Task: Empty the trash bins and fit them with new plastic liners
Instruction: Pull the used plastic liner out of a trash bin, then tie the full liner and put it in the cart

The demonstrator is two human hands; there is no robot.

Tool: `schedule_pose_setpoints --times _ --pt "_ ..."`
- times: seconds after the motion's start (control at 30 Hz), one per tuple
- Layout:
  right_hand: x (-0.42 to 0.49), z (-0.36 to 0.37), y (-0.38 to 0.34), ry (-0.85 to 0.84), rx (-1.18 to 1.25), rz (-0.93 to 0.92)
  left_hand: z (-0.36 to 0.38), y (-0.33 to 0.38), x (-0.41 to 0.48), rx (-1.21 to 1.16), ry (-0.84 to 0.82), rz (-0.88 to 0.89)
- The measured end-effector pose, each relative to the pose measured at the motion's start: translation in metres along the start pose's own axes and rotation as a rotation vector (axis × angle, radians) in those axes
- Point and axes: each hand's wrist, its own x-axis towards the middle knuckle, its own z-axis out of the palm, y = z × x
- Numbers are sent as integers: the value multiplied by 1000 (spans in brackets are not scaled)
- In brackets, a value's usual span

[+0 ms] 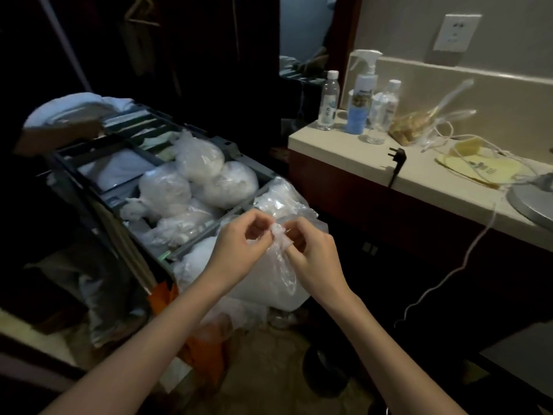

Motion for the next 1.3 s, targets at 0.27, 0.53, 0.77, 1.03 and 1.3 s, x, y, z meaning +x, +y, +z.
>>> schedule_pose_setpoints --times 0.27,0.53,0.77,1.03,1.3 --pt "54 77 4 -101 60 -17 -48 -51 27 227 216 101" --pt "139 167 17 -160 70 16 -101 -132 97 264 324 46" --pt "210 243 52 -169 -47 62 -134 -221 176 263 325 -45" --pt "223 290 121 -306 -139 252 -121 -306 193 258 82 -299" --pt "224 274 123 -304 -126 344 -122 -289 192 88 199 -274"
